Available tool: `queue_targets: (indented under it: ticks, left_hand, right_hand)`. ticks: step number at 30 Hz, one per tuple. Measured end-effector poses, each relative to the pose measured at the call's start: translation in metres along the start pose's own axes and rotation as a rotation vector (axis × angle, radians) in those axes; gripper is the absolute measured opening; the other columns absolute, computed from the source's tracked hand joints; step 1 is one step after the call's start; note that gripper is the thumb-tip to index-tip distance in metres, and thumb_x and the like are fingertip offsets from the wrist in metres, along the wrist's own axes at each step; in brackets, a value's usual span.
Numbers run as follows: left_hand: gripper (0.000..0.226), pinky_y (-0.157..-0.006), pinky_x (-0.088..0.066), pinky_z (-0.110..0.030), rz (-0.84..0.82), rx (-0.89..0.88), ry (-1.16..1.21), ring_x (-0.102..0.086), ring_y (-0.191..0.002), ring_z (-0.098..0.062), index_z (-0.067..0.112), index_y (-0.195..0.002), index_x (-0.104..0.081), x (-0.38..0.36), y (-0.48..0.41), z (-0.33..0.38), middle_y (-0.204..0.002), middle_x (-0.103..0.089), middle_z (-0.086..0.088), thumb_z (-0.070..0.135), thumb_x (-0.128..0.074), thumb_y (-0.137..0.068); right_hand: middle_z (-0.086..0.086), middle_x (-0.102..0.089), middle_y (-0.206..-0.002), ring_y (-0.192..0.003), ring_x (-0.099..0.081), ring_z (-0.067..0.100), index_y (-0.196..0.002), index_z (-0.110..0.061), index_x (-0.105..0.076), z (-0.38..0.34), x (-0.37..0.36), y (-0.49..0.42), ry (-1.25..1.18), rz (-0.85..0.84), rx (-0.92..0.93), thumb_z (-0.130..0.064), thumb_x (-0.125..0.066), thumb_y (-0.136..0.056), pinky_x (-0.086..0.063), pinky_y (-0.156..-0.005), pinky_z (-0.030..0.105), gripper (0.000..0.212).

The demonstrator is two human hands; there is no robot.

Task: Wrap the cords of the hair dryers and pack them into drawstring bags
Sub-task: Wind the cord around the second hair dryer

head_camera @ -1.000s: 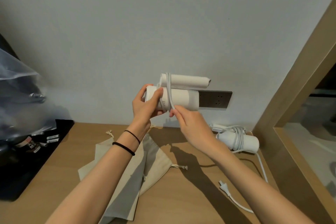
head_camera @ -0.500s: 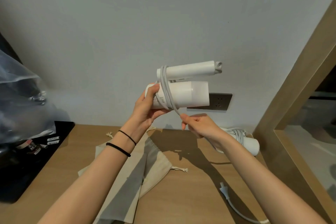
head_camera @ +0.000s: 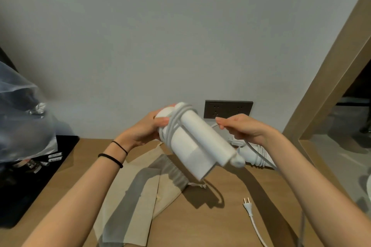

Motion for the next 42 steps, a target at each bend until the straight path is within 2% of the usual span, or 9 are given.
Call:
queue_targets:
  ticks: [13,17,20,22,26,30,34,39,42]
  left_hand:
    - [0.031,-0.061,-0.057,-0.03,0.117,-0.024,-0.279,-0.061,-0.094,-0.018,0.033,-0.108,-0.062,0.0,0.005,0.001,-0.112,-0.058,-0.001,0.022,-0.073,-0.081]
    - [0.03,-0.06,-0.057,-0.028,0.158,-0.046,-0.295,-0.062,-0.087,-0.011,0.033,-0.106,-0.063,0.002,0.003,0.008,-0.106,-0.059,0.003,0.015,-0.07,-0.083]
    - [0.032,-0.064,-0.059,-0.031,0.145,-0.059,-0.359,-0.061,-0.091,-0.013,0.03,-0.108,-0.062,0.0,0.002,0.012,-0.107,-0.059,0.005,0.017,-0.073,-0.081]
    - [0.033,-0.065,-0.059,-0.03,0.141,-0.088,-0.407,-0.06,-0.092,-0.012,0.027,-0.109,-0.062,-0.001,0.002,0.014,-0.107,-0.059,0.004,0.017,-0.074,-0.08]
    - [0.034,-0.063,-0.053,-0.019,0.173,-0.168,-0.502,-0.059,-0.09,-0.011,0.029,-0.106,-0.062,0.001,0.001,0.022,-0.109,-0.059,0.004,0.021,-0.078,-0.076]
    - [0.042,-0.069,-0.056,-0.024,0.247,-0.215,-0.554,-0.061,-0.086,-0.005,0.036,-0.102,-0.062,0.007,0.003,0.028,-0.101,-0.062,0.014,0.043,-0.075,-0.063]
    - [0.041,-0.066,-0.059,-0.029,0.372,-0.225,-0.513,-0.061,-0.09,-0.011,0.035,-0.105,-0.061,0.014,0.005,0.024,-0.101,-0.06,0.015,0.033,-0.079,-0.068]
    - [0.035,-0.061,-0.061,-0.033,0.528,-0.184,-0.329,-0.06,-0.092,-0.02,0.029,-0.105,-0.061,0.018,0.007,0.008,-0.104,-0.058,0.003,0.024,-0.078,-0.074]
    - [0.032,-0.059,-0.06,-0.033,0.621,-0.159,-0.2,-0.062,-0.092,-0.023,0.027,-0.104,-0.061,0.022,0.008,0.003,-0.107,-0.06,-0.005,0.024,-0.077,-0.076]
  right_hand:
    - [-0.009,-0.031,-0.045,-0.042,-0.02,0.007,-0.082,-0.018,-0.078,-0.052,-0.008,0.025,0.19,0.027,0.161,-0.035,-0.062,-0.089,-0.018,-0.043,0.021,0.024]
    - [-0.003,-0.035,-0.053,-0.048,-0.024,0.013,-0.082,-0.016,-0.078,-0.064,-0.007,0.028,0.26,0.079,0.213,-0.037,-0.062,-0.089,-0.022,-0.046,0.023,0.028]
    - [0.021,-0.063,-0.073,-0.069,-0.057,0.035,-0.072,-0.023,-0.077,-0.07,-0.013,0.03,0.404,0.081,0.277,-0.039,-0.06,-0.09,-0.043,-0.063,0.036,0.03]
    - [0.03,-0.053,-0.07,-0.056,-0.046,0.032,-0.064,-0.022,-0.075,-0.072,-0.016,0.031,0.48,0.081,0.3,-0.038,-0.059,-0.09,-0.037,-0.065,0.035,0.035]
    - [-0.004,-0.031,-0.042,-0.042,-0.018,0.011,-0.085,-0.009,-0.075,-0.073,-0.016,0.033,0.596,0.087,0.28,-0.03,-0.053,-0.094,-0.029,-0.059,0.031,0.032]
    - [0.01,-0.043,-0.061,-0.051,-0.026,0.013,-0.089,-0.005,-0.072,-0.069,-0.018,0.031,0.603,0.124,0.292,-0.029,-0.047,-0.097,-0.028,-0.058,0.033,0.036]
    - [0.022,-0.059,-0.076,-0.064,-0.046,0.031,-0.086,0.006,-0.062,-0.066,-0.024,0.025,0.621,0.264,0.359,-0.025,-0.041,-0.097,-0.031,-0.059,0.031,0.038]
    - [0.015,-0.056,-0.07,-0.064,-0.044,0.023,-0.08,-0.001,-0.053,-0.073,-0.036,0.034,0.55,0.343,0.472,-0.02,-0.034,-0.102,-0.028,-0.059,0.034,0.036]
    - [0.0,-0.052,-0.067,-0.062,-0.045,0.012,-0.104,-0.013,-0.061,-0.079,-0.044,0.038,0.397,0.37,0.572,-0.019,-0.033,-0.103,-0.034,-0.061,0.025,0.029]
Point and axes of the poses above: each hand's wrist, its own y-axis away from the middle knuckle, its own x-axis out of the back of the hand, z = x × y, the point moved 9 cm from there along -y, towards the middle knuckle
